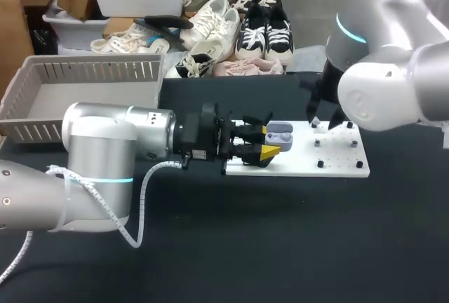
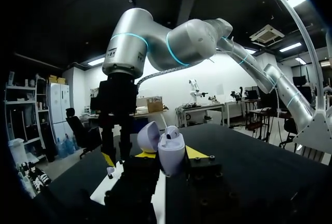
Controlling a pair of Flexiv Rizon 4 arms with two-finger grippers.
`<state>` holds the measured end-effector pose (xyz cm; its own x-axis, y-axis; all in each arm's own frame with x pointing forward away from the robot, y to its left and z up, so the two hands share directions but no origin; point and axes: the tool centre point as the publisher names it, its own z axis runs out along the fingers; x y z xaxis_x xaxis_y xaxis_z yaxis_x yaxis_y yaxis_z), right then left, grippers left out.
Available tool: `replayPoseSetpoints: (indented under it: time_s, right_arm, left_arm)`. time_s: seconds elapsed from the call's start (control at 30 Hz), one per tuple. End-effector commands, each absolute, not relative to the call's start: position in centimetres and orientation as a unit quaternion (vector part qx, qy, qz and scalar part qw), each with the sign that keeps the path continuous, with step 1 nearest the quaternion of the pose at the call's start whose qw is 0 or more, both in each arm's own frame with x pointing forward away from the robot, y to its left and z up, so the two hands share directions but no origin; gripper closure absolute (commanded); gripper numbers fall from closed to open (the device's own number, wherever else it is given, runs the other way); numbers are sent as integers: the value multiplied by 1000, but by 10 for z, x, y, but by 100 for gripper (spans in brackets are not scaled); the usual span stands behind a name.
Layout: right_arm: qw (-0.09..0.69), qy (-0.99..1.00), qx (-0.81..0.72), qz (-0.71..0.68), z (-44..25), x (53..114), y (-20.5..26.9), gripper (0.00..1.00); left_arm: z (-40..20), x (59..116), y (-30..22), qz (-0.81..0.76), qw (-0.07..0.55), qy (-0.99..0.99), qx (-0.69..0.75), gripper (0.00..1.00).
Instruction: Pick up each earbud case from the left stands, insert the matching earbuds, close the lid, and place the case in the box.
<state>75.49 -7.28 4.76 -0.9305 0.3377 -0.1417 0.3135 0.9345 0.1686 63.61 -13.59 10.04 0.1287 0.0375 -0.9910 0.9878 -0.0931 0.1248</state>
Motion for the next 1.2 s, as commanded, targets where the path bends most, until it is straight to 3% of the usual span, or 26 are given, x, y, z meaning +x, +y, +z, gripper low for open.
replayPoseSetpoints:
  time_s: [0.03,0.93,1.2]
  right_arm:
    - [85,979,171,68,41,759,-70,57]
    - [79,965,233,94,29,785,-72,62]
    - [79,965,231,98,29,785,-71,68]
  left_arm:
    - [101,635,-136,-477,497,456,563,100]
    - [101,635,-136,-477,497,456,563,100]
    - [101,635,-136,-477,497,456,563,100]
